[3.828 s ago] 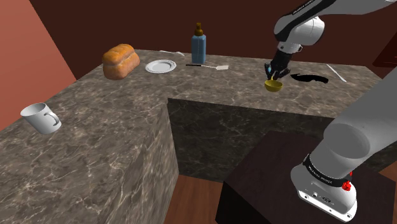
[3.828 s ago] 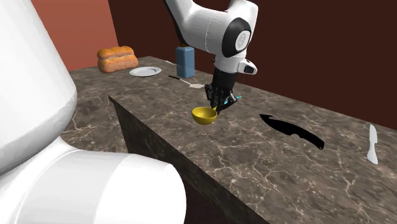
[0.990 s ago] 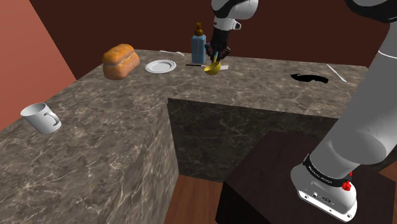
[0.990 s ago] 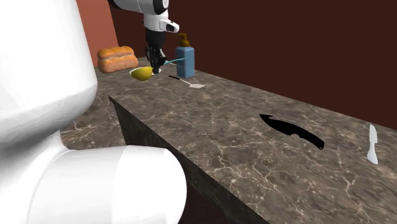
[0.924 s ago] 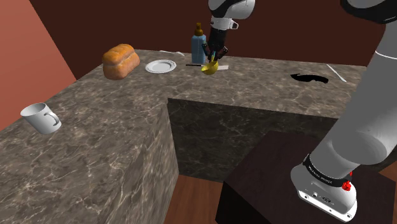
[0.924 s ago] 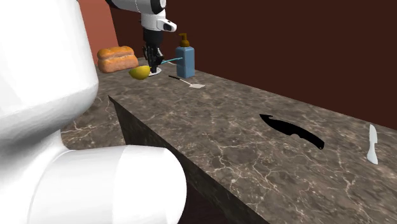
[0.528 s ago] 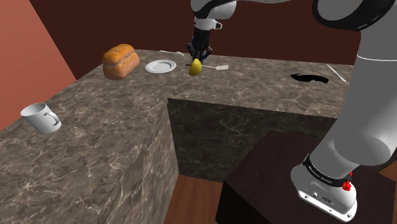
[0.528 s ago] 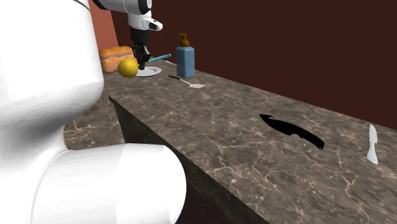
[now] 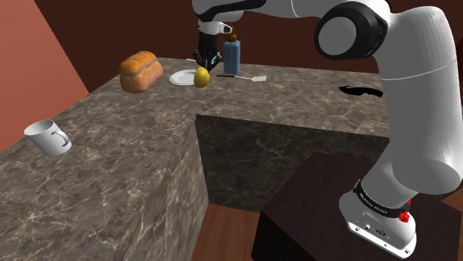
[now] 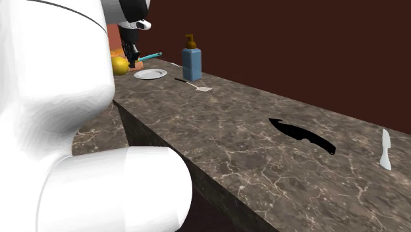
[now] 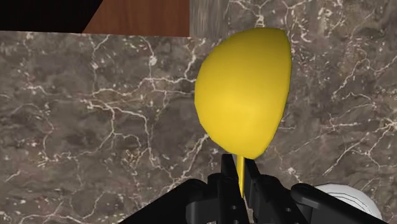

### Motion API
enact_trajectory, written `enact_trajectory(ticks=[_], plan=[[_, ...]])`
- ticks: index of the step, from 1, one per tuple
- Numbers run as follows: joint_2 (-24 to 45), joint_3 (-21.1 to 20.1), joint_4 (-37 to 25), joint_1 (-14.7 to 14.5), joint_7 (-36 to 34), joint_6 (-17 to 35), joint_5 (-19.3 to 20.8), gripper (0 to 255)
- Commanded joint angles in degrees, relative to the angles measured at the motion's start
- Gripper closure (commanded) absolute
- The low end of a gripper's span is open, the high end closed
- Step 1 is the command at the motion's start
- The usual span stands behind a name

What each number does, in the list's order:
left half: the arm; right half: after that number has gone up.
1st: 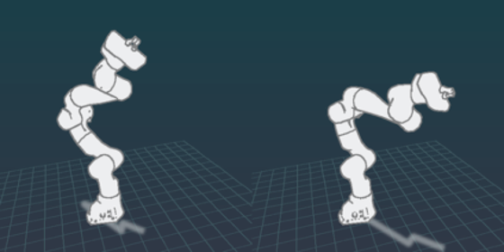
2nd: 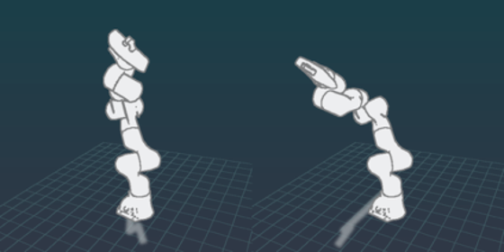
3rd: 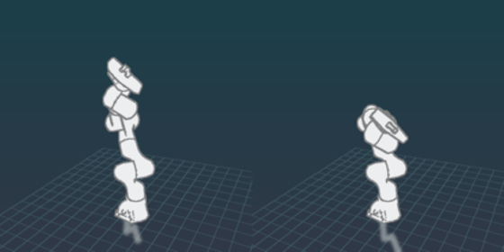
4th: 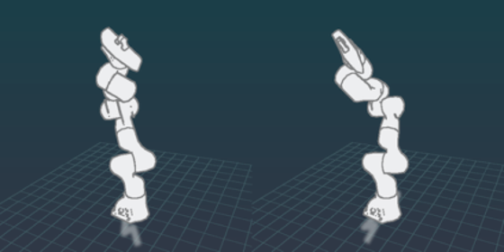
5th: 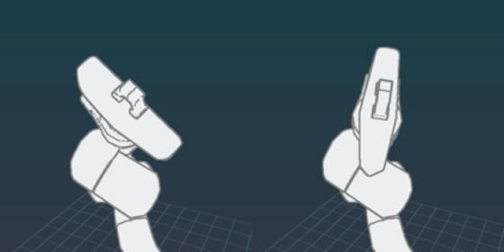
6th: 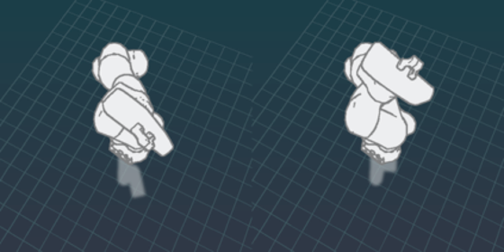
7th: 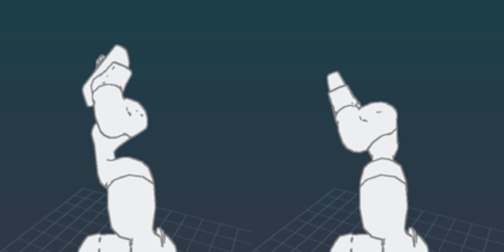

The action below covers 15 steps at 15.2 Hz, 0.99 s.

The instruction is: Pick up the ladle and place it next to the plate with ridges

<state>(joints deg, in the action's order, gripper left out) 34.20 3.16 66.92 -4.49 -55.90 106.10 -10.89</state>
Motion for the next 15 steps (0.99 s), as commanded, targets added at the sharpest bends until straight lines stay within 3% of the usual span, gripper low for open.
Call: enact_trajectory(ticks=[1,15], plan=[[2.2,-0.1,-2.7,-0.3,-0.6,-0.3,0.1,255],[3.5,-0.3,6.1,-0.6,1.0,9.5,-0.6,255]])
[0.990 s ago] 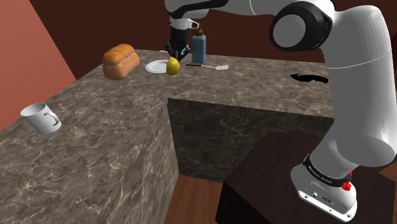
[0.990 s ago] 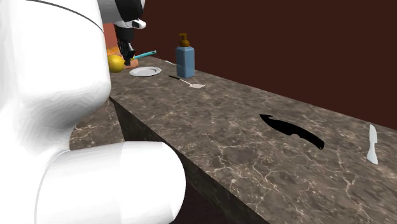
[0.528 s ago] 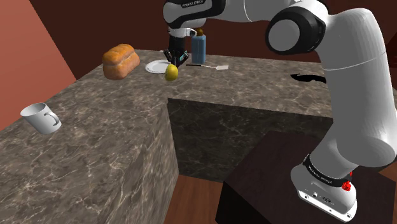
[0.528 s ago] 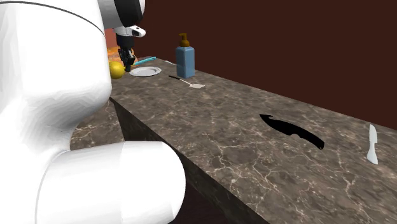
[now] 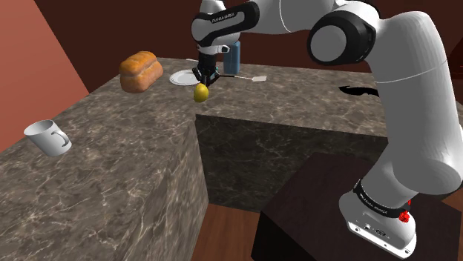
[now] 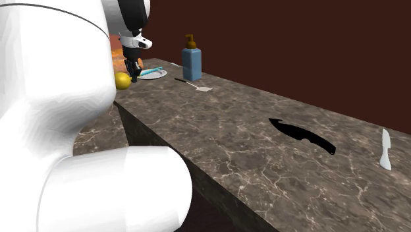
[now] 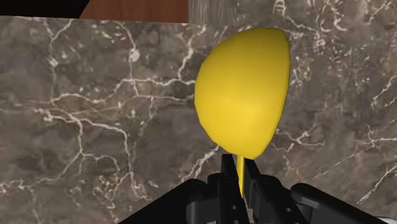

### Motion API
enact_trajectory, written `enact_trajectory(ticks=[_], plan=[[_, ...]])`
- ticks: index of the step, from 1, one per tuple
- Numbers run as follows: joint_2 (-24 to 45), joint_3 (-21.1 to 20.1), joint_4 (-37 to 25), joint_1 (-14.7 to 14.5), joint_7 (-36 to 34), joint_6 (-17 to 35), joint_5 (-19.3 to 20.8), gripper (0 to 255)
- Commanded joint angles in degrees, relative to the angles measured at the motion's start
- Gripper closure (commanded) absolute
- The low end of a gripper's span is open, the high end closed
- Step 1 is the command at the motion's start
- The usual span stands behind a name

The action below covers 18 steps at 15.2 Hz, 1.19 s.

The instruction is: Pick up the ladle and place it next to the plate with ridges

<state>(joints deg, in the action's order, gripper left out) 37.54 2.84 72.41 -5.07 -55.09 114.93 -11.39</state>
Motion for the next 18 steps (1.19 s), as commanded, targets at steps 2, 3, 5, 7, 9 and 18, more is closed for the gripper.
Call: enact_trajectory(ticks=[2,3,5,7,9,18], plan=[[0.5,-0.1,1.4,0.0,0.4,2.0,-0.2,255],[0.8,-0.1,1.8,0.0,0.5,2.6,-0.2,255],[1.2,-0.1,2.6,0.0,0.7,3.8,-0.3,255],[1.7,-0.2,3.2,0.0,0.9,4.8,-0.4,255],[1.7,-0.2,3.2,0.0,0.9,4.8,-0.4,255],[1.6,-0.2,3.3,0.0,0.9,4.9,-0.5,0]])
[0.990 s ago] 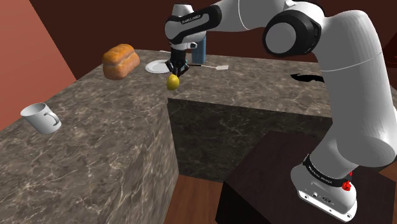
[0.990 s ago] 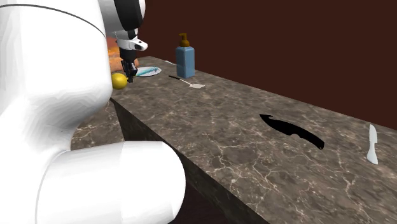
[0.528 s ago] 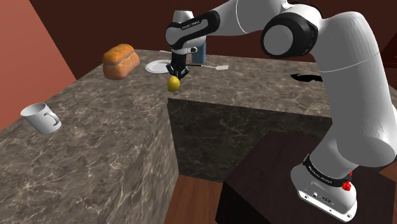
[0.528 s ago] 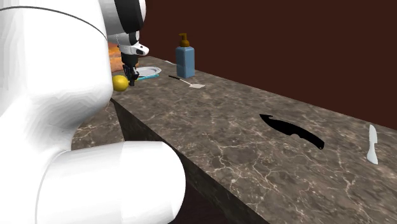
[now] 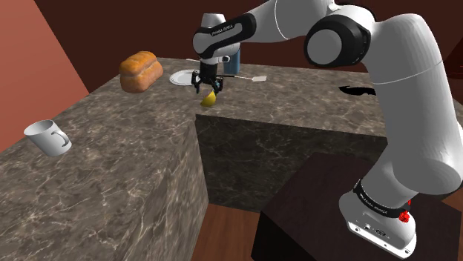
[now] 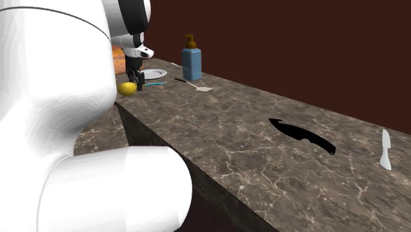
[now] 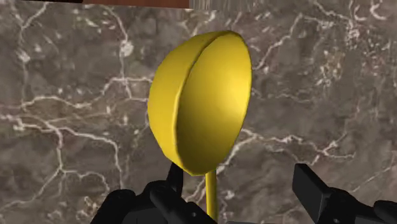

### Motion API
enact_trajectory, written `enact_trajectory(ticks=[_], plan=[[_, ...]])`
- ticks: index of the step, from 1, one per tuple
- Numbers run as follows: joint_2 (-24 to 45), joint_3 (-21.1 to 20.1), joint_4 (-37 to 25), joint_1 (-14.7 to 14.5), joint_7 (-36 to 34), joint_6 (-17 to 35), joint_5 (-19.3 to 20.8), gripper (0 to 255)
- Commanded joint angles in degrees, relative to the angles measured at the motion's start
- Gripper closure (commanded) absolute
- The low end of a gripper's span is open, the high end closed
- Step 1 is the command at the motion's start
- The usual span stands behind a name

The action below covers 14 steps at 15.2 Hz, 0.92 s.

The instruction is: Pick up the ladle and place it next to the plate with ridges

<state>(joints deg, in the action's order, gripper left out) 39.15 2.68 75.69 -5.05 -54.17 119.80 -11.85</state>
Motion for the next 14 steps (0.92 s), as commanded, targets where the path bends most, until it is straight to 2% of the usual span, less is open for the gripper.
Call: enact_trajectory(ticks=[1,6,14], plan=[[0.0,0.0,0.0,0.0,0.0,0.0,0.0,0],[-3.1,0.3,-2.1,0.5,-0.3,-5.3,0.4,0],[-3.1,0.3,-2.1,0.5,-0.3,-5.3,0.4,0]])
